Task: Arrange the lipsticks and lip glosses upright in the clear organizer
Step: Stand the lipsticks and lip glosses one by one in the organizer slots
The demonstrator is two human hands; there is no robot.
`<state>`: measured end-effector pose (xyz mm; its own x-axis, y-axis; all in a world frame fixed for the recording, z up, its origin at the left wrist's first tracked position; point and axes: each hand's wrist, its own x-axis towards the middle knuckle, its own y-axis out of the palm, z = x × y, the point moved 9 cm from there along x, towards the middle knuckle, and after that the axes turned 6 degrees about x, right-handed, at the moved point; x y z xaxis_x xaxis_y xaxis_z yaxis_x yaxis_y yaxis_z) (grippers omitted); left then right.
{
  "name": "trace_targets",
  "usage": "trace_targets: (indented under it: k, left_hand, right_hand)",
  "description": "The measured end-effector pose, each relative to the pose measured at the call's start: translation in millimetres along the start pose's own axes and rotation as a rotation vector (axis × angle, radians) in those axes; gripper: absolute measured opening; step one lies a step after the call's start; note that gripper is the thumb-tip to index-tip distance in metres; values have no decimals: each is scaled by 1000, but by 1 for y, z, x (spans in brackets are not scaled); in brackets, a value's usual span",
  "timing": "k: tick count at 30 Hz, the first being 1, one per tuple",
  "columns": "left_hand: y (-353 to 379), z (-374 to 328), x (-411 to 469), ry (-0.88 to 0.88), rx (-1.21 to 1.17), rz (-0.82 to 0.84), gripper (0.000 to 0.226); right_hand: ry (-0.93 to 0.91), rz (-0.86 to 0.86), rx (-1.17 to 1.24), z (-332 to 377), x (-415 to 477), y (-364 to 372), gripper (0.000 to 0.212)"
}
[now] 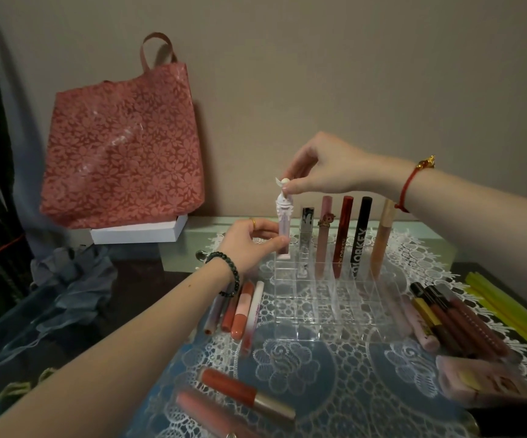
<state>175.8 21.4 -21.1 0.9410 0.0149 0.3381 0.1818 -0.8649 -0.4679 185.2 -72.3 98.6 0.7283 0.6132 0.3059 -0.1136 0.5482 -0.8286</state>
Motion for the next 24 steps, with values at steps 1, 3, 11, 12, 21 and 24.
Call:
trace_targets:
  k: [1, 3, 11, 12, 21, 24]
  left_hand:
    - [0, 3, 0, -6, 5, 6, 15]
    - [2, 6, -2, -19, 8, 25, 14]
    - [5, 10, -4, -12, 76, 36, 23]
    - [5, 11, -4, -11, 82, 36, 24]
    - [5, 13, -5, 4, 83, 27, 22]
    - [4, 10, -7, 18, 86, 31, 23]
  right_hand:
    - [7, 9, -13, -1, 0, 2, 20]
    - [13, 31, -39, -1, -2, 6, 21]
    - [48, 130, -168, -1, -8, 20, 22]
    - [40, 134, -188, 0, -8, 21, 22]
    - [55, 148, -272, -2, -7, 27, 22]
    - [47, 143, -290, -1, -7, 27, 22]
